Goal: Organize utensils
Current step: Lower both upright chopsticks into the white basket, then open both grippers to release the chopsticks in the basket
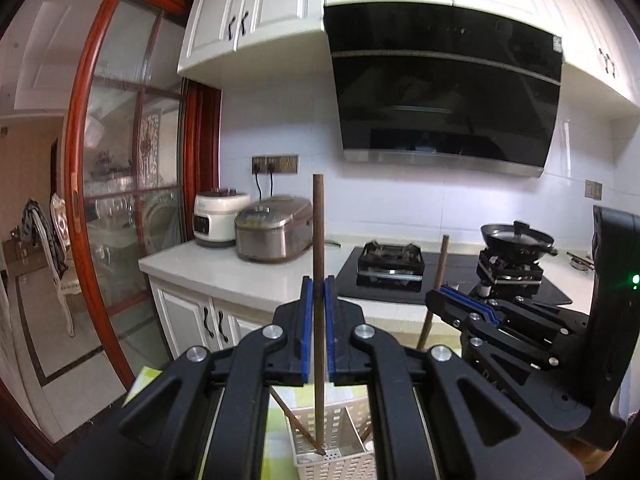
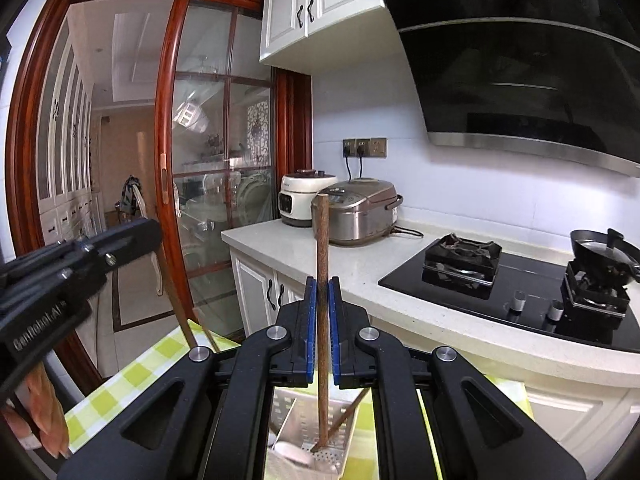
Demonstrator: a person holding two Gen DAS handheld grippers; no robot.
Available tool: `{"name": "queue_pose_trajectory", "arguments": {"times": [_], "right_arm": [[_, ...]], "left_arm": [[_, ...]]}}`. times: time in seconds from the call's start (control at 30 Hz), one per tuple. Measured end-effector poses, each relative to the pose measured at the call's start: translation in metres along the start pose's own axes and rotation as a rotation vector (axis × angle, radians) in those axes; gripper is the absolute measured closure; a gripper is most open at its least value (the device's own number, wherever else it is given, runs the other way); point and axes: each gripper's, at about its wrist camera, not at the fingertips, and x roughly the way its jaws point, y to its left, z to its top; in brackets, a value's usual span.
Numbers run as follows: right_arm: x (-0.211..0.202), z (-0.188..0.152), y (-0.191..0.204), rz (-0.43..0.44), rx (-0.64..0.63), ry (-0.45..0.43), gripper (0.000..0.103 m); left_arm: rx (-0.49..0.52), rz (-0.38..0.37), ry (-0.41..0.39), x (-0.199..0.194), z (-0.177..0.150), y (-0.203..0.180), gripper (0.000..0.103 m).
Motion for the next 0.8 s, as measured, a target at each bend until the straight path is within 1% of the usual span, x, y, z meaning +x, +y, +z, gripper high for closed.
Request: {"name": "queue_pose_trajectory", "arguments": {"times": [0.1, 0.23, 0.33, 0.37, 0.43, 0.57, 0.6, 0.63, 0.7, 0.73, 0.77, 0.8], "right_arm": [[0.023, -0.010, 0.000, 0.010, -0.003, 0.046, 0.097], [0.048, -0.030, 0.000, 0.022, -0.001, 0.130, 0.097], [0.069, -0.049, -0.002, 0.021, 0.007, 0.212, 0.097], [0.072, -0.055, -0.001, 0.019, 0.009, 0.223, 0.097], [0.083, -0.065, -0.005, 0.016, 0.026, 0.254, 0.097], [0.087, -0.072, -0.011, 0.014, 0.070, 0.266, 0.096], [0.087, -0.072, -0.012, 0.014, 0.074, 0.267, 0.094], [0.087, -0.072, -0.012, 0.014, 0.075, 0.268, 0.093], [0.085, -0.072, -0.011, 0.004, 0.067, 0.266, 0.091], [0.083, -0.072, -0.011, 0.001, 0.066, 0.264, 0.091], [0.081, -0.071, -0.012, -0.005, 0.065, 0.261, 0.087], [0.077, -0.071, -0.013, -0.014, 0.063, 0.256, 0.075]], "left_arm": [[-0.019, -0.015, 0.057, 0.024, -0.016, 0.003, 0.097], [-0.038, -0.022, 0.128, 0.047, -0.042, 0.007, 0.097], [-0.061, -0.025, 0.180, 0.063, -0.063, 0.014, 0.097], [-0.065, -0.023, 0.195, 0.068, -0.069, 0.015, 0.097], [-0.071, -0.021, 0.212, 0.072, -0.079, 0.018, 0.097], [-0.083, -0.003, 0.217, 0.073, -0.091, 0.026, 0.097], [-0.084, 0.000, 0.217, 0.072, -0.093, 0.027, 0.096], [-0.085, 0.007, 0.219, 0.072, -0.095, 0.030, 0.095], [-0.089, 0.014, 0.217, 0.068, -0.097, 0.032, 0.082], [-0.092, 0.017, 0.212, 0.064, -0.099, 0.034, 0.079], [-0.097, 0.026, 0.205, 0.059, -0.100, 0.036, 0.071], [-0.102, 0.034, 0.197, 0.054, -0.100, 0.037, 0.066]]}}
